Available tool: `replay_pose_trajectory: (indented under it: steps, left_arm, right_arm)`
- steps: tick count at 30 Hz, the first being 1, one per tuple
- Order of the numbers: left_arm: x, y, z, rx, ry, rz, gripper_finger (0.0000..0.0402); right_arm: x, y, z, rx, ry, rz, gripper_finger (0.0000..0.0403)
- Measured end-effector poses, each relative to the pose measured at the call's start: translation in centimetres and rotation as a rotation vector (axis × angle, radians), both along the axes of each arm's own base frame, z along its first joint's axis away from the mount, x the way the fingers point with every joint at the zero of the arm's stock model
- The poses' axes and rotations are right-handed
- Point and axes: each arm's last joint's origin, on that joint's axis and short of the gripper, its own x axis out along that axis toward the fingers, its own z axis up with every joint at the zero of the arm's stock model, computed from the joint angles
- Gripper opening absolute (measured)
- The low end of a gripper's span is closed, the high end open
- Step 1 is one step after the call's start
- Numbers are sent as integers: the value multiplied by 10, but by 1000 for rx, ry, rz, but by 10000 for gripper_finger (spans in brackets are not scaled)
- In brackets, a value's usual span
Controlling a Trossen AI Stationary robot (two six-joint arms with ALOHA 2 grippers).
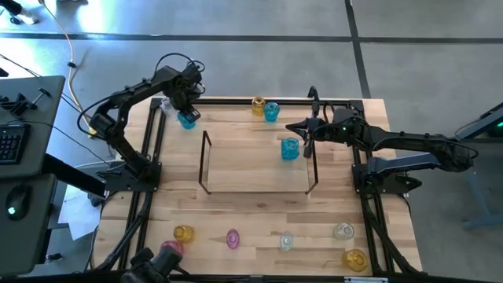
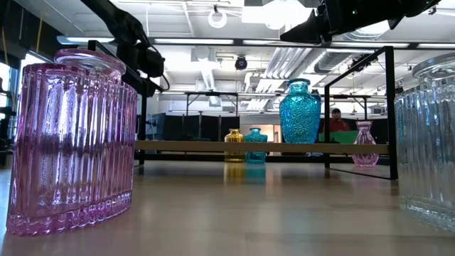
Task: Sort vases onto shelf
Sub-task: Put the left blue vase aligned with the other blue vase on the shelf
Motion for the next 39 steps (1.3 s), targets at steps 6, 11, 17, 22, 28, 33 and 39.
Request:
replay_pose_trajectory:
  steps: [6, 11, 17, 22, 28, 33, 39]
  left_arm:
    - [1, 2, -6, -25, 10, 9, 81]
    - [2, 1, -10, -77, 17, -19, 46]
    - [1, -6, -8, -96, 63, -55, 14]
    - [-2, -13, 1, -78, 89, -65, 15]
    - [-7, -27, 19, -63, 97, -72, 15]
    - [-8, -40, 50, 13, 101, -91, 15]
    - [-4, -57, 107, 119, 50, -97, 15]
  right_arm:
    - [0, 0, 0, 8, -1, -1, 0]
    - [0, 0, -1, 12, 5, -2, 0]
    - [0, 0, -1, 14, 12, -2, 0]
    - [0, 0, -1, 15, 12, -2, 0]
    - [0, 0, -1, 15, 12, -2, 0]
    - [0, 0, -1, 25, 9, -5, 0]
    - [0, 0, -1, 25, 8, -5, 0]
